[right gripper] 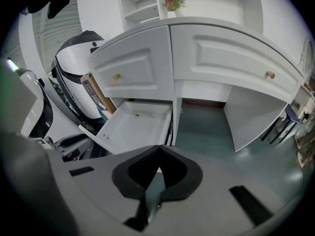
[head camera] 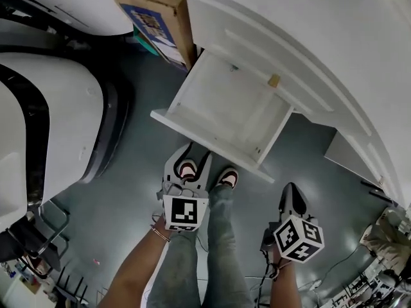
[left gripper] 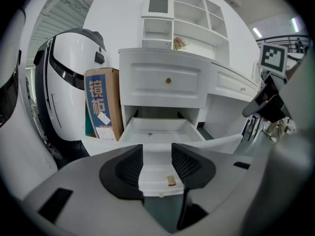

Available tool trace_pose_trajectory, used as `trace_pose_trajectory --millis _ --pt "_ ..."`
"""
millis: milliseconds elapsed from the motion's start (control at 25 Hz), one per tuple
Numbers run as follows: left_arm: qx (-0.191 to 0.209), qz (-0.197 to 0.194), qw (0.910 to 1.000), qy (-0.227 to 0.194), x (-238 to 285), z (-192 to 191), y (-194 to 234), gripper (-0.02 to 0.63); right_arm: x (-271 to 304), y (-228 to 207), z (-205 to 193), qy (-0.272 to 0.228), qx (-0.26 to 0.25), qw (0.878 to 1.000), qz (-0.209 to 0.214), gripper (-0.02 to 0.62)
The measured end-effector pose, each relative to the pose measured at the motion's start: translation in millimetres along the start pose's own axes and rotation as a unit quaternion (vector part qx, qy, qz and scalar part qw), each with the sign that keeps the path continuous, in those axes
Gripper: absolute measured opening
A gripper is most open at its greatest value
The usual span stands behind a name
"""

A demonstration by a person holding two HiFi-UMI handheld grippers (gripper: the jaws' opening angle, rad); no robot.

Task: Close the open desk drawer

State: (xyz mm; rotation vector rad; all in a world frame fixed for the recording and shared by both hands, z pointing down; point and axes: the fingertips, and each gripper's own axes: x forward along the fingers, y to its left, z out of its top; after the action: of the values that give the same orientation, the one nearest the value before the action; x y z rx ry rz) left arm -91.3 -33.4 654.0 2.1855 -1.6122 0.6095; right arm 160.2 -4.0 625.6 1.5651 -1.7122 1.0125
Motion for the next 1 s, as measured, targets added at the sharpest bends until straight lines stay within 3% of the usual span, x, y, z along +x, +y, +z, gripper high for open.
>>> trace_pose_trajectory --millis 400,1000 --pt "0.011 -0.003 0.9997 0.019 3.9 -36.9 -10.9 0.198 14.0 3.9 -26.2 0.024 -0.003 1.000 0.003 0.006" --pt "0.030 0.003 0.9994 0.015 21.9 -31.9 -16.6 0.201 21.0 -9.9 -29.8 0.029 0.008 1.000 0.003 0.006"
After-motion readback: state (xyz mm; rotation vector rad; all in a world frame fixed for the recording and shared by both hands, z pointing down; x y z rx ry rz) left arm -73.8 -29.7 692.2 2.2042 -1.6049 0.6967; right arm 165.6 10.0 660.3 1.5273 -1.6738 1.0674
